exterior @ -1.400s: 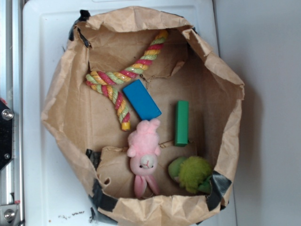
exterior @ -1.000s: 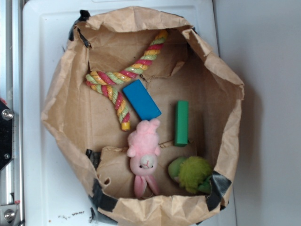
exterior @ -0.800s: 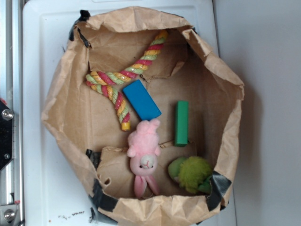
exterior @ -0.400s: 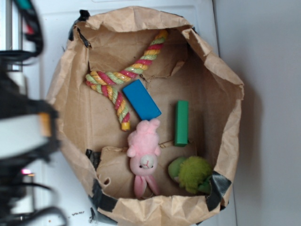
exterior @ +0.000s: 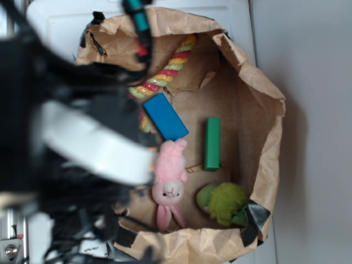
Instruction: Grab the green block.
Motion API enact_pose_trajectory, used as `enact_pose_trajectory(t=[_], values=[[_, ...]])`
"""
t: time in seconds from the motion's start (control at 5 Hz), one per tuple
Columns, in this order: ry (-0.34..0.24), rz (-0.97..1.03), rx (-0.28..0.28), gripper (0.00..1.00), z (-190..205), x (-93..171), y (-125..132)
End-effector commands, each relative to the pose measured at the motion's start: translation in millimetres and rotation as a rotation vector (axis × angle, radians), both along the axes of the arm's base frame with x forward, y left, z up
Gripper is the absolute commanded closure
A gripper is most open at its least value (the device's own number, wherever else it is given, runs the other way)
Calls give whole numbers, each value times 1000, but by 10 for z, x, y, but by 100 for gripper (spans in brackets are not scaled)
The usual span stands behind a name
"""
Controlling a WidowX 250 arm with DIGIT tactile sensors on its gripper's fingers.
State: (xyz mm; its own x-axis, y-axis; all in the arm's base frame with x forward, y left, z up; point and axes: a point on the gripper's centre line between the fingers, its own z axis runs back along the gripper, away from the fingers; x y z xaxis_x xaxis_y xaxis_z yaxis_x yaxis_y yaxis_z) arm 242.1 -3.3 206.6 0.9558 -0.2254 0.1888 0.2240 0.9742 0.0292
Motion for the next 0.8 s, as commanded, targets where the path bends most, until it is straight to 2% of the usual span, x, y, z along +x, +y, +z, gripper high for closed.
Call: enact_pose_trajectory(t=[0.0, 0.2, 0.4, 0.6], values=[[-62, -325, 171, 0, 24, 397, 46], [-62, -468, 207, 0, -34, 527, 82], [-70, -601, 220, 0, -94, 586, 132], [-64, -617, 194, 0, -121, 604, 176]])
